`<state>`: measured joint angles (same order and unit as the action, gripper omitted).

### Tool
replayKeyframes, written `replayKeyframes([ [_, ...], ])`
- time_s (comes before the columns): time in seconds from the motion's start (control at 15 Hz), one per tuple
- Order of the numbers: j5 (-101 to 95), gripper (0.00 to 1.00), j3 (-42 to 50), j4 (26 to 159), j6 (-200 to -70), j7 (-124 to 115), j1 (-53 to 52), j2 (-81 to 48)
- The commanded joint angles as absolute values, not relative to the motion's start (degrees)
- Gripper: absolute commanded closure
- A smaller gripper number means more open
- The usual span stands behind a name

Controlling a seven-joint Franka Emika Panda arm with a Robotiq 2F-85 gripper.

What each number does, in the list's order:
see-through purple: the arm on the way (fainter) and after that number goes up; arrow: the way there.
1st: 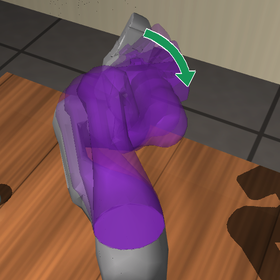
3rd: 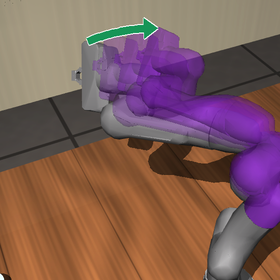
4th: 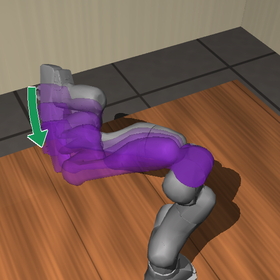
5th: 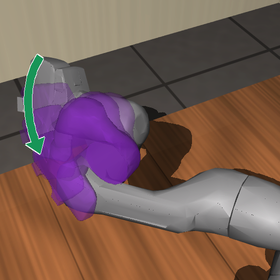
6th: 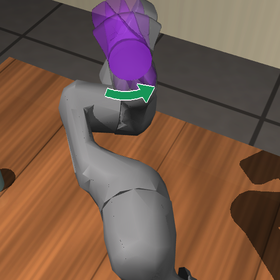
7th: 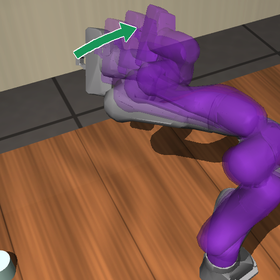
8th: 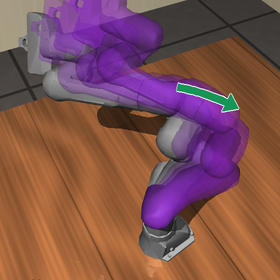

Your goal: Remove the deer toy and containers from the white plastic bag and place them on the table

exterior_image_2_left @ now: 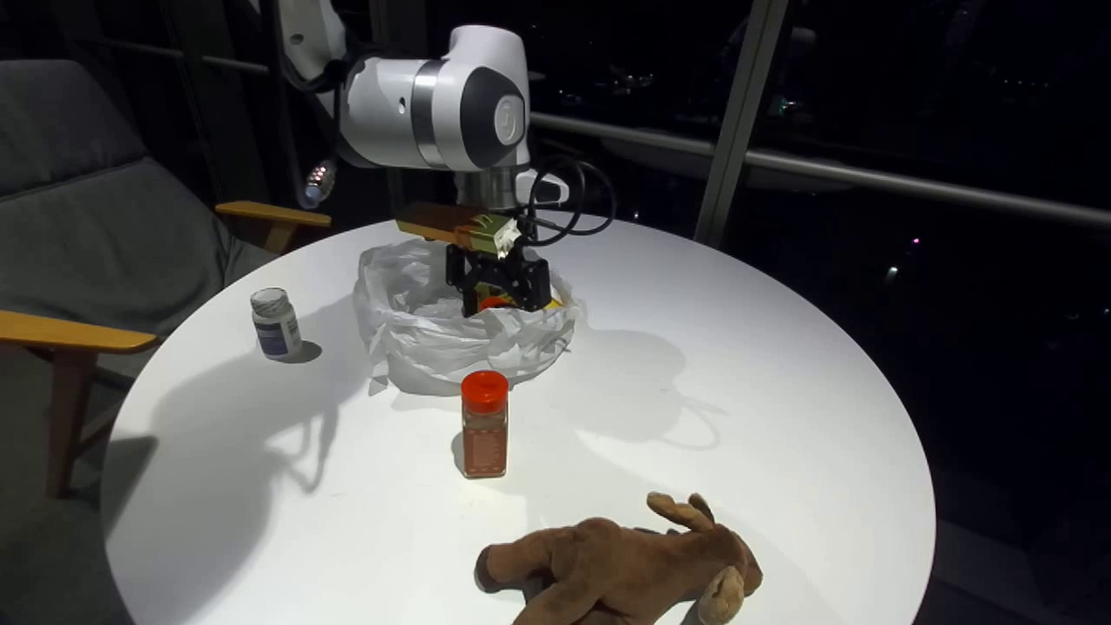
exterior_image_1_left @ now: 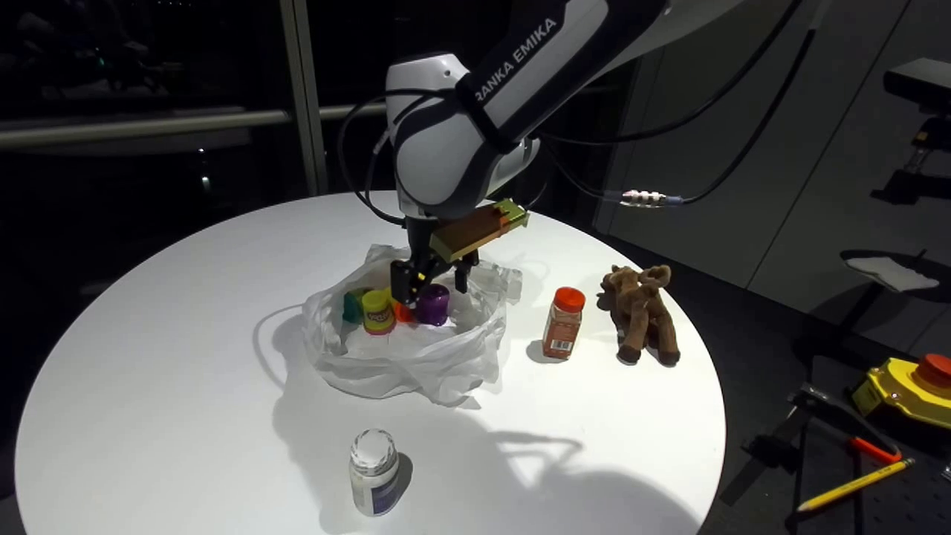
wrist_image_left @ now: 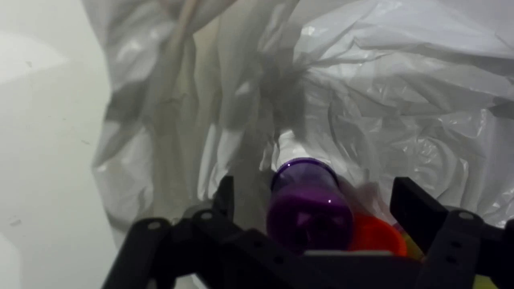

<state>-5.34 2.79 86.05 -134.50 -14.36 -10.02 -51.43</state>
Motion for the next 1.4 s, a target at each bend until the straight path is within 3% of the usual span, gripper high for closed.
replayKeyframes([
  [0.0, -5.8, 0.00, 4.3, 82.1, -134.6, -17.1, -11.0, -53.4],
  [0.13, -5.6, 0.06, 4.3, 81.0, -134.4, -17.4, -10.9, -54.1],
  [0.33, -5.4, 0.42, 4.1, 79.6, -133.9, -17.4, -10.7, -54.9],
  [0.6, -5.5, 0.72, 4.3, 78.6, -133.5, -17.7, -10.9, -55.6],
  [1.33, -9.9, 0.74, 7.1, 96.5, -126.9, -32.6, -20.6, -37.0],
])
